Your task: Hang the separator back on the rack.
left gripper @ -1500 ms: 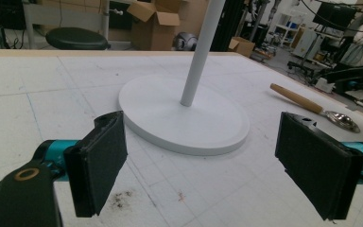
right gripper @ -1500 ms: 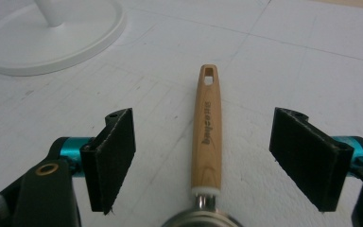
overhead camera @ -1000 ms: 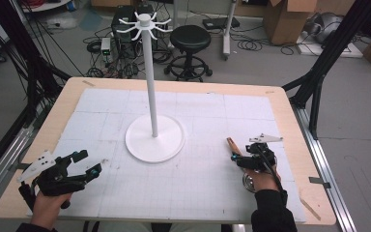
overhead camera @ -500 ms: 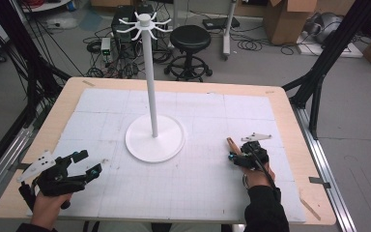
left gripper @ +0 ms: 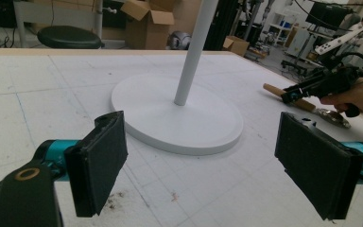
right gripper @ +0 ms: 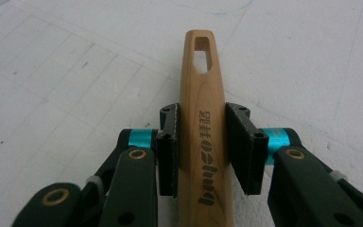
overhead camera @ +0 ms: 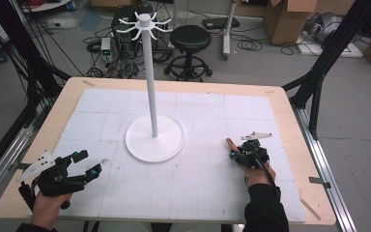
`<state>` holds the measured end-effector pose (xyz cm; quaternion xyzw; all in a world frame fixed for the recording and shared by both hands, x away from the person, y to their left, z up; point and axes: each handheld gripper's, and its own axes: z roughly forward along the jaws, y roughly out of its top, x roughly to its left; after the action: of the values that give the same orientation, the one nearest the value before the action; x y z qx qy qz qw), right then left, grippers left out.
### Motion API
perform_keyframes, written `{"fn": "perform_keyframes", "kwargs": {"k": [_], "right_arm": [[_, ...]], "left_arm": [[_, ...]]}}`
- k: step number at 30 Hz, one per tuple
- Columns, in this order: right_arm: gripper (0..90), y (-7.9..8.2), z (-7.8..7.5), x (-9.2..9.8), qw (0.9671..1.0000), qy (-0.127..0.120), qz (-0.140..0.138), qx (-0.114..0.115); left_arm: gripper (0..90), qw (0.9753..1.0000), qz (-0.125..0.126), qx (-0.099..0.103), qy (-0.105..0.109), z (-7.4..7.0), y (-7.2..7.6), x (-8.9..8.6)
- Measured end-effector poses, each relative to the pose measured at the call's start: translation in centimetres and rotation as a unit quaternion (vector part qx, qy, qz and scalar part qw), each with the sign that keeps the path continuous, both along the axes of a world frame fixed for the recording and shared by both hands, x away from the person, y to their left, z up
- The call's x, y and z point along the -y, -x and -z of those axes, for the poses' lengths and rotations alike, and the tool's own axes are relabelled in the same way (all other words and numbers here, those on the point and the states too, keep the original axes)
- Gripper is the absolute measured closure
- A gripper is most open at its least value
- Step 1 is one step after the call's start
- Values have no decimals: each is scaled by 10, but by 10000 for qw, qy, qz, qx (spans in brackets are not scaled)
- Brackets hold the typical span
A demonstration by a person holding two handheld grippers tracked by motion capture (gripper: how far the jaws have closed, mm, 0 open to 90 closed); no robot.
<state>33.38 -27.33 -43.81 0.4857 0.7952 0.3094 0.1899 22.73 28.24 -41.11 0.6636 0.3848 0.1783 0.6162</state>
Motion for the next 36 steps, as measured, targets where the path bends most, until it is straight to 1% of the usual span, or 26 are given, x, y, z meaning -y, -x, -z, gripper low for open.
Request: {"fn": "perform_keyframes", "kwargs": {"k": [3, 5, 6, 9, 13, 16, 18, 22, 24, 27, 31, 34, 36], "right_arm": [[660, 0, 0, 0, 10000, 0, 2, 0], [661, 0, 0, 1, 10000, -40, -17, -47], [662, -1, 0, 1, 10000, -27, -52, -35], [662, -1, -2, 0, 9999, 13, -72, -95], [664, -1, -3, 1, 9998, -32, -146, -154], [664, -1, -3, 1, 9997, -61, -199, -136], [664, 1, -5, 2, 9996, -186, -194, -132], [664, 5, -10, 5, 9986, -461, -250, 16], [665, 8, -13, 6, 9978, -571, -325, 86], [665, 14, -18, 7, 9959, -764, -433, 226], [666, 24, -25, 6, 9919, -1055, -587, 401], [667, 33, -32, 5, 9872, -1306, -730, 551], [667, 37, -36, 4, 9835, -1473, -821, 649]], "left_arm": [[180, 10000, 2, -1, -1, 0, 0, 0], [180, 10000, 6, 7, -11, 0, 0, 0], [180, 10000, 9, 5, -3, 0, 0, 0], [180, 10000, 6, 0, -5, 0, 0, 0], [180, 10000, 5, 1, -7, 0, 0, 0], [180, 10000, 13, 4, -7, 0, 0, 0], [181, 10000, 2, -2, -2, 0, 0, 0], [181, 10000, 12, 3, -16, 0, 0, 0], [181, 10000, 12, 4, -12, 0, 0, 1], [181, 10000, 13, 7, -19, -1, 1, 1], [181, 10000, 15, 14, -19, -1, 1, 1], [181, 10000, 24, 26, -3, -1, 1, 1], [182, 10000, 15, 39, 19, -2, 1, 1]]}}
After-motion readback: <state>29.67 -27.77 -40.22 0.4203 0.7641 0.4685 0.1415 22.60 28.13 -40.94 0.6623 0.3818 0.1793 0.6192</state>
